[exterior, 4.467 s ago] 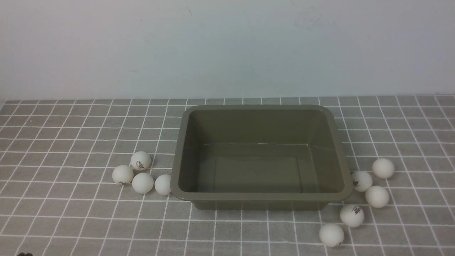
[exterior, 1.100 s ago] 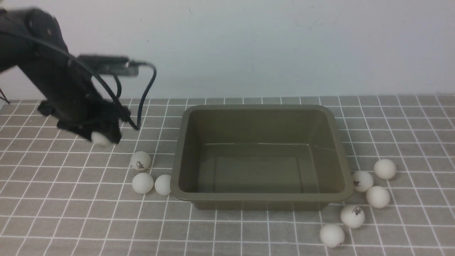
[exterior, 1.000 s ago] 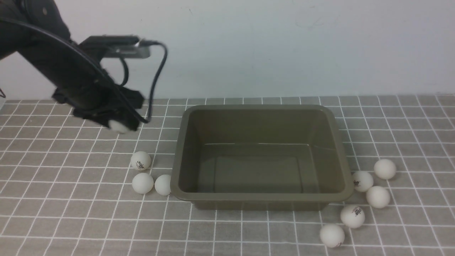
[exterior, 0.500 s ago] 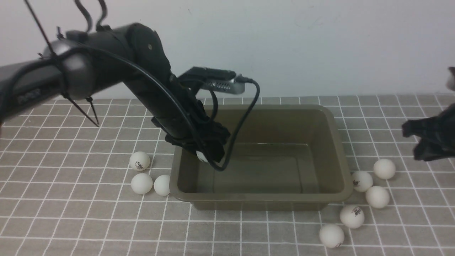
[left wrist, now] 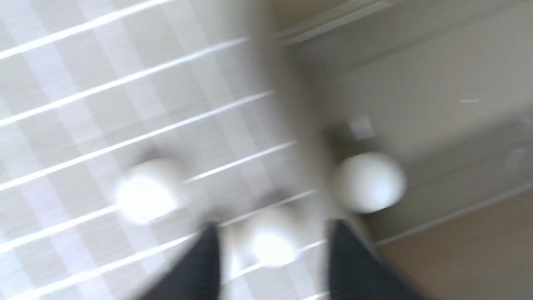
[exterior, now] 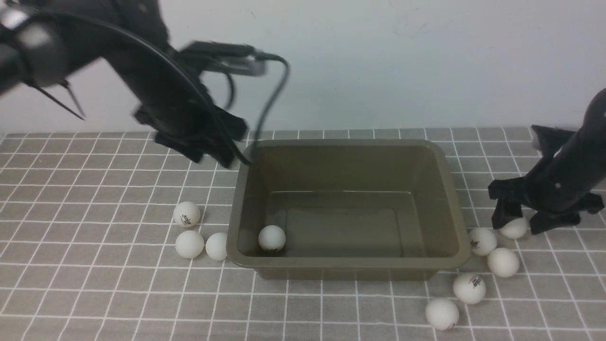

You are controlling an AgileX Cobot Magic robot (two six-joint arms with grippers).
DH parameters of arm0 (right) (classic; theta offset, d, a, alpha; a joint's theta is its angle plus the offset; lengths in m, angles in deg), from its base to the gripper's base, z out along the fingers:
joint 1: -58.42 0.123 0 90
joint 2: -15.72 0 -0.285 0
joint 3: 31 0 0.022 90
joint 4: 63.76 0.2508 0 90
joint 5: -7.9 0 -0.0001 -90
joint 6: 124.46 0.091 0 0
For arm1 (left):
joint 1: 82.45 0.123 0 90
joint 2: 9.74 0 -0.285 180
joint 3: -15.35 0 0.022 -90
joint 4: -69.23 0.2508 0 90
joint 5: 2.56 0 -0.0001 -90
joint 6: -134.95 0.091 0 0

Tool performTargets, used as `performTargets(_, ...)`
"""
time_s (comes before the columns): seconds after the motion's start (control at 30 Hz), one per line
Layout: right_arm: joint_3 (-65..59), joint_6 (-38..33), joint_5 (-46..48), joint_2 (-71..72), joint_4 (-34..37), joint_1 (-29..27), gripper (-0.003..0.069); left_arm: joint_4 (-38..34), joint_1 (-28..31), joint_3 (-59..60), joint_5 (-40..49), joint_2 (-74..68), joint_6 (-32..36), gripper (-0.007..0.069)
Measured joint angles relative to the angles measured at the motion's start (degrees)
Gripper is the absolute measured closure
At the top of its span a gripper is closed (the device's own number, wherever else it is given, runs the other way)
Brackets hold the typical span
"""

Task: Put the table tennis balls into the box on the grey coffee tablecloth.
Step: 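Reach for and grasp a ping pong ball on the table, then release the ping pong ball into the bin and lift the gripper away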

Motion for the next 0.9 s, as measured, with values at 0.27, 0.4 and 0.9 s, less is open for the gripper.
performTargets(0.27,3.53,6.24,6.34,6.7,-2.47,0.77,0.0295,1.21,12.11,2.26,2.54,0.73,-0.13,0.0629)
performTargets(0.4,5.79,7.47,5.77,13.09,-1.19,4.08,0.0295,-0.78,12.76,4.24,2.6,-0.01,-0.19,0.0627)
performTargets(0.9,7.33,0.0,5.36,12.78,2.44,19.9,0.004,-0.3,3.59,4.74,-6.73,-10.57,1.43,0.011)
